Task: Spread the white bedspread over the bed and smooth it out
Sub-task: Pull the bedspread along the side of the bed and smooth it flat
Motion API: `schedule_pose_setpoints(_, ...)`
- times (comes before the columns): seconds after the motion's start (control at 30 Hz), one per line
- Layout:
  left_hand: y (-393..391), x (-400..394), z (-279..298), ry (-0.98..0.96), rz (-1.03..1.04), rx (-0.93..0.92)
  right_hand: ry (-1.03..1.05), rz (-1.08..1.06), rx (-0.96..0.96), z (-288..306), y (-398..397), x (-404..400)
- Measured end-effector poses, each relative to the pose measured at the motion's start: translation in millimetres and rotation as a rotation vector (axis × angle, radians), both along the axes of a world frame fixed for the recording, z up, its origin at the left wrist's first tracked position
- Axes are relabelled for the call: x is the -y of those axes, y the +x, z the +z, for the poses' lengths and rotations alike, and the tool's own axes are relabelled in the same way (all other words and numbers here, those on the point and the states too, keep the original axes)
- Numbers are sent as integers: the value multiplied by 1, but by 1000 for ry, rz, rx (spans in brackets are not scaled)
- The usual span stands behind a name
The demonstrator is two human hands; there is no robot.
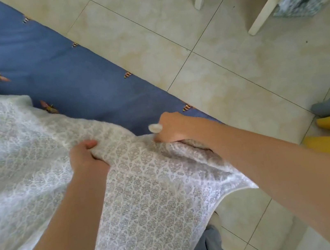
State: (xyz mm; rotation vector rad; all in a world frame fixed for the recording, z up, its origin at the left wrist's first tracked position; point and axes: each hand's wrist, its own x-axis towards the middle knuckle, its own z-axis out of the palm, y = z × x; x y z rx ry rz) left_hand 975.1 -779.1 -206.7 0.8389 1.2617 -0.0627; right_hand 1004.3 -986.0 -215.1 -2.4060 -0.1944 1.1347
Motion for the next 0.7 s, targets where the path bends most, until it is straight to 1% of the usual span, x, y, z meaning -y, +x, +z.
schedule_pose_setpoints(0.03, 6, -3, 9, -12, 6, 76, 127, -117, 4, 5, 6, 4)
schedule_pose_setpoints(0.07, 12, -6, 20, -35, 1, 144, 269, -284, 57, 14, 13, 11)
schedule_pose_setpoints(0.1, 19, -8, 28, -72, -15, 206, 404, -472, 168, 27, 22, 22)
schedule_pose_setpoints(0.13, 24, -10, 31, -111, -6, 258, 496, -652, 309, 38, 32, 37)
schedule_pose_setpoints(0.17, 27, -9, 32, -140, -7, 299, 532, -803, 435, 46, 40, 54)
schedule_pose_setpoints(0.2, 31, -5, 31, -113, -40, 302, 538, -930, 521, 49, 51, 72)
schedule_pose_setpoints(0.23, 32, 2, 28, -31, -132, 282, 521, -1049, 563, 48, 58, 87)
schedule_pose_setpoints(0.3, 31, 26, 16, 287, -425, 189, 418, -1218, 578, 40, 68, 109)
schedule_pose_setpoints(0.33, 28, 39, 9, 419, -560, 177, 360, -1266, 555, 34, 71, 117)
schedule_pose_setpoints(0.37, 23, 53, 2, 504, -692, 194, 311, -1290, 514, 28, 73, 124)
schedule_pose_setpoints(0.43, 12, 72, -23, 595, -977, 204, 163, -1238, 337, 11, 71, 138)
schedule_pose_setpoints(0.47, 7, 79, -37, 663, -1159, 165, 97, -1199, 224, 1, 70, 144)
schedule_pose_setpoints(0.5, 4, 86, -49, 748, -1327, 96, 84, -1176, 121, -5, 68, 146)
schedule_pose_setpoints(0.57, -4, 98, -66, 941, -1574, -52, 100, -1130, -44, -13, 67, 148)
schedule_pose_setpoints(0.63, -12, 111, -69, 1057, -1637, -78, 63, -1061, -114, -18, 70, 150)
schedule_pose_setpoints(0.7, -18, 117, -75, 1138, -1635, -76, 100, -1028, -92, -12, 75, 149)
